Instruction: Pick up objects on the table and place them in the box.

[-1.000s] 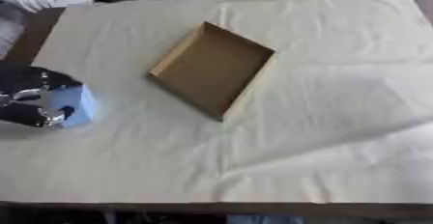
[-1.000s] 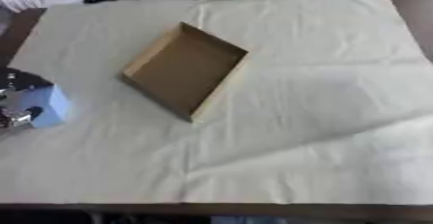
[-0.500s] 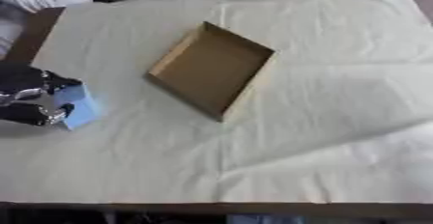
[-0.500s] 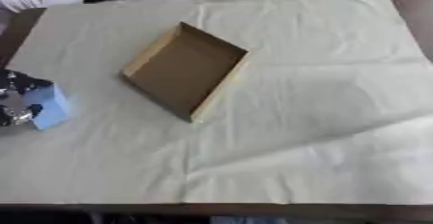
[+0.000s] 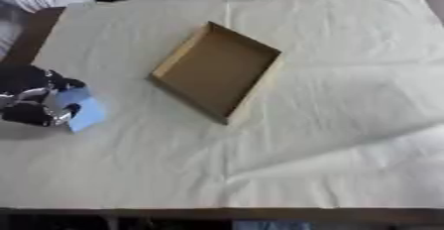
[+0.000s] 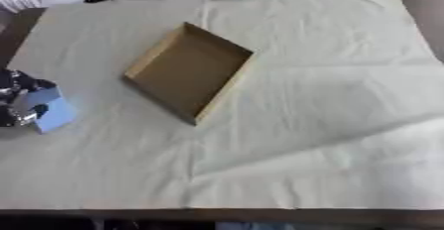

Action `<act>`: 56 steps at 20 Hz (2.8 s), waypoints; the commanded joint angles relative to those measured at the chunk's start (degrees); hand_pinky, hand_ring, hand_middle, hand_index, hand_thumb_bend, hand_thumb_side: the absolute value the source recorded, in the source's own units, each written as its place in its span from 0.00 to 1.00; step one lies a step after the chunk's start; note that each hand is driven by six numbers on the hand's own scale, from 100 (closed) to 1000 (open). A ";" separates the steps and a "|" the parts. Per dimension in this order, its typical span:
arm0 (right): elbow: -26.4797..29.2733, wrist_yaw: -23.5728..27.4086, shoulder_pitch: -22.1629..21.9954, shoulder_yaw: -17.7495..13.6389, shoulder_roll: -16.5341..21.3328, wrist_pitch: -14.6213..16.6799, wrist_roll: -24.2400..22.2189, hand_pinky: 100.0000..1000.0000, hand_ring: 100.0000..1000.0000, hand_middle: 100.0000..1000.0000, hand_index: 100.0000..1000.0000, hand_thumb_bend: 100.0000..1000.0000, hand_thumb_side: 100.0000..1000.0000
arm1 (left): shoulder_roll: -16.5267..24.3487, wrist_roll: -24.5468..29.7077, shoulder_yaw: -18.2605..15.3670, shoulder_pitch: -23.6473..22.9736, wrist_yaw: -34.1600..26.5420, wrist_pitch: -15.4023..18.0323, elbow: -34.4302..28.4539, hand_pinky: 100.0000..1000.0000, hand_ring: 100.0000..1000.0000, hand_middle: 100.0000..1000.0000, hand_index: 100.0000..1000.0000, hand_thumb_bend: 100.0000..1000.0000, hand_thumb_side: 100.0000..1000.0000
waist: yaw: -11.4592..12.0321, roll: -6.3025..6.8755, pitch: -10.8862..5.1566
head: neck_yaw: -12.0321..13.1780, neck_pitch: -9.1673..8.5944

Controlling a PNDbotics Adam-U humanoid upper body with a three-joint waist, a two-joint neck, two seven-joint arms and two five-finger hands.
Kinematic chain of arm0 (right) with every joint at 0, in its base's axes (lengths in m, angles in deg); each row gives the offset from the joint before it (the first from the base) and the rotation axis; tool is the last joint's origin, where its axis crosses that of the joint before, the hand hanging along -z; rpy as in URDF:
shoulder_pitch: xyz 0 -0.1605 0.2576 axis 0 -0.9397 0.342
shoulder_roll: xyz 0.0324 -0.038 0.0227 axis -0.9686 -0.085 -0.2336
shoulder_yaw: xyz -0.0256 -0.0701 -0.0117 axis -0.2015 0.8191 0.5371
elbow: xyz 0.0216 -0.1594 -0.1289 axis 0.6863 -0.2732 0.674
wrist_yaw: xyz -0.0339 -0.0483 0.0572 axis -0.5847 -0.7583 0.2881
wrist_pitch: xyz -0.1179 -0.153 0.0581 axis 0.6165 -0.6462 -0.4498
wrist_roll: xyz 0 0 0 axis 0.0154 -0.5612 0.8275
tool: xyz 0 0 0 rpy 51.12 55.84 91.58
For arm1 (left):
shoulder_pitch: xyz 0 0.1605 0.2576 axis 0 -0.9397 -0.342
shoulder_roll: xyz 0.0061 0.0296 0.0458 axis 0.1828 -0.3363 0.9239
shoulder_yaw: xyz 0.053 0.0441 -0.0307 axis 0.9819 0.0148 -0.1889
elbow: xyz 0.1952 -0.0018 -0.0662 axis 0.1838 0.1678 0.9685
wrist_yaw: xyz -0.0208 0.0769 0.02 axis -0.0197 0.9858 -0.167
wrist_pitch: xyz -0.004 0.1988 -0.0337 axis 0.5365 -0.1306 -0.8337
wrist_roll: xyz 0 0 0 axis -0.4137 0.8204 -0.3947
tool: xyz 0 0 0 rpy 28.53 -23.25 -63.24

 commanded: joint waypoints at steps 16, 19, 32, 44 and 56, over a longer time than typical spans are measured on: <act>0.23 0.69 0.21 -0.29 0.57 -0.08 -0.48 0.64 0.69 0.52 0.76 0.00 0.50 | 0.95 -3.71 -1.08 1.03 -11.21 -2.18 -5.60 0.40 0.17 0.12 0.57 0.00 0.30 | 0.31 -0.27 -0.73 | -0.07 -0.17; 0.20 0.72 0.23 -0.28 0.55 -0.11 -0.48 0.64 0.69 0.52 0.76 0.00 0.50 | 0.69 -4.40 -1.81 1.47 -12.73 -2.32 -6.22 0.38 0.16 0.12 0.56 0.00 0.17 | 0.32 -0.32 -0.74 | -0.16 -0.24; 0.35 0.57 0.52 -0.23 0.78 -0.13 -0.27 0.64 0.69 0.52 0.76 0.00 0.50 | -2.92 -4.48 -2.71 8.51 -17.93 -1.81 -8.58 0.33 0.14 0.10 0.54 0.00 0.16 | 0.00 -0.31 -0.94 | -0.20 -0.38; 0.28 1.05 1.52 0.05 0.29 0.13 -0.46 0.64 0.69 0.52 0.77 0.00 0.50 | -19.43 0.50 0.74 22.47 -18.03 0.98 -5.39 0.31 0.12 0.09 0.53 0.00 0.18 | -1.75 -1.07 -0.43 | 0.32 -1.62; 0.07 1.90 3.00 0.44 -0.66 0.53 -1.06 0.64 0.69 0.52 0.77 0.00 0.50 | -33.83 -4.29 0.67 26.46 -6.94 6.31 1.98 0.30 0.12 0.09 0.50 0.00 0.20 | -3.62 -2.03 0.81 | 1.42 -2.95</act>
